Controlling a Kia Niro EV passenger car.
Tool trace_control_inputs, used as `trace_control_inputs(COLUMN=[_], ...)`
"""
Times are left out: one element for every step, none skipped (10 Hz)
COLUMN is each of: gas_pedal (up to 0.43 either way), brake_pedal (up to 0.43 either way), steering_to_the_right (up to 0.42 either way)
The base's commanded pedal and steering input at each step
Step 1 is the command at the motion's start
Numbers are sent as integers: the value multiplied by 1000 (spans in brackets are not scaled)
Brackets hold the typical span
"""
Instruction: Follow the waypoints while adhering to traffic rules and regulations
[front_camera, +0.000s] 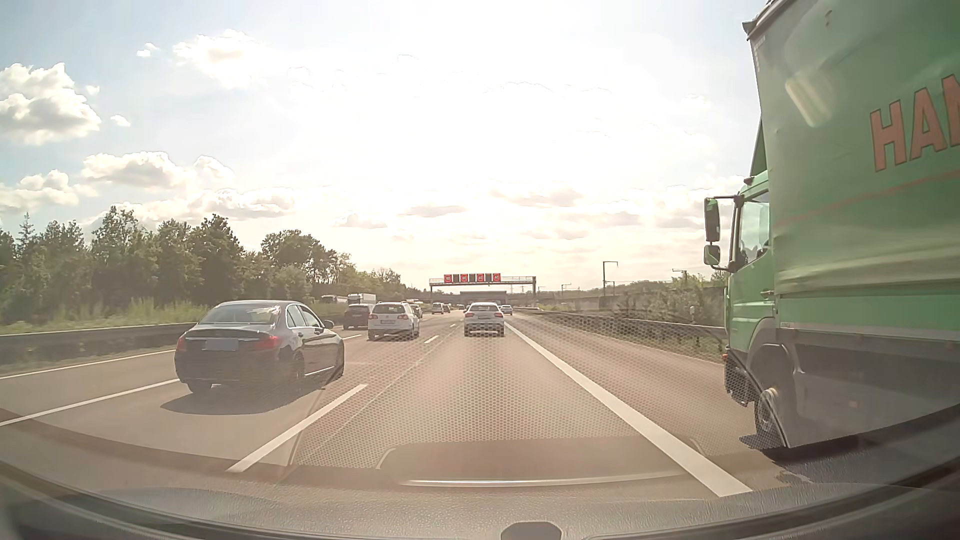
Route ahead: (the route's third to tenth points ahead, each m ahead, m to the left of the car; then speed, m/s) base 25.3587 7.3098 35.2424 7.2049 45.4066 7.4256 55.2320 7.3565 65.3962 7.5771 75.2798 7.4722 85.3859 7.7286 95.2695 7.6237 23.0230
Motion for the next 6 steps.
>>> trace_control_inputs(gas_pedal=[130,118,110,59,8,0], brake_pedal=[0,0,0,0,0,0], steering_to_the_right=[-1,-1,-1,-1,-2,-1])
